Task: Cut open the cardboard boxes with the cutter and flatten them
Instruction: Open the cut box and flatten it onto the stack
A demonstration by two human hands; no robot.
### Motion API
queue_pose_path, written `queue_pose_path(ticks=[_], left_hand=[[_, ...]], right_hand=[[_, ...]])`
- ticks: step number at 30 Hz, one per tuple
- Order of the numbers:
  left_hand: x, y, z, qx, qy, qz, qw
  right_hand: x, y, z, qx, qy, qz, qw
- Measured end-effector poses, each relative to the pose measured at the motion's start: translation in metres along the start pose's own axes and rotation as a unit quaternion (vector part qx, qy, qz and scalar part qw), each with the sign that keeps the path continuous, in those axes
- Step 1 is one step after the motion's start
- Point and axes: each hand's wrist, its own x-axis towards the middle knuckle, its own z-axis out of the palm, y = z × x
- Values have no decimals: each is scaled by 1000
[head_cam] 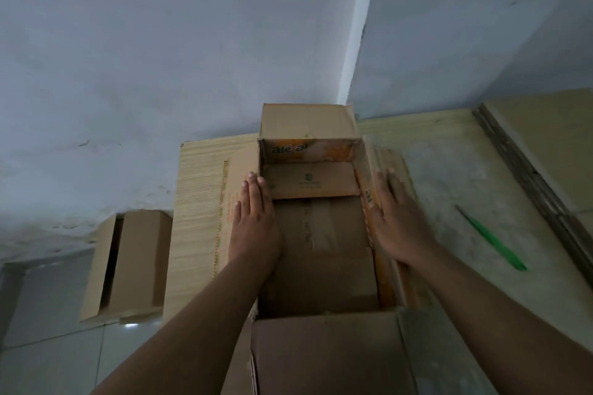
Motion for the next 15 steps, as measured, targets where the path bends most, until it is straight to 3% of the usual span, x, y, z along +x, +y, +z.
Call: queue_pose_path(ticks=[2,4,10,13,15], left_hand=[[0,-2,-1,5,0,0,1000],[1,-7,-2,9,-3,0,1000],[0,-19,-3,10,-6,5,1000],[1,-22,-2,9,-7,13,1000],[2,-26,-3,11,-10,13,1000]], right_hand=[[-23,6,9,88,-30,86,992],[-41,12,17,133,-42,120,983],[-87,16,9,212,1,246,946],[-95,19,-19,252,14,266,930],[-98,21,-51,282,-18,256,925]])
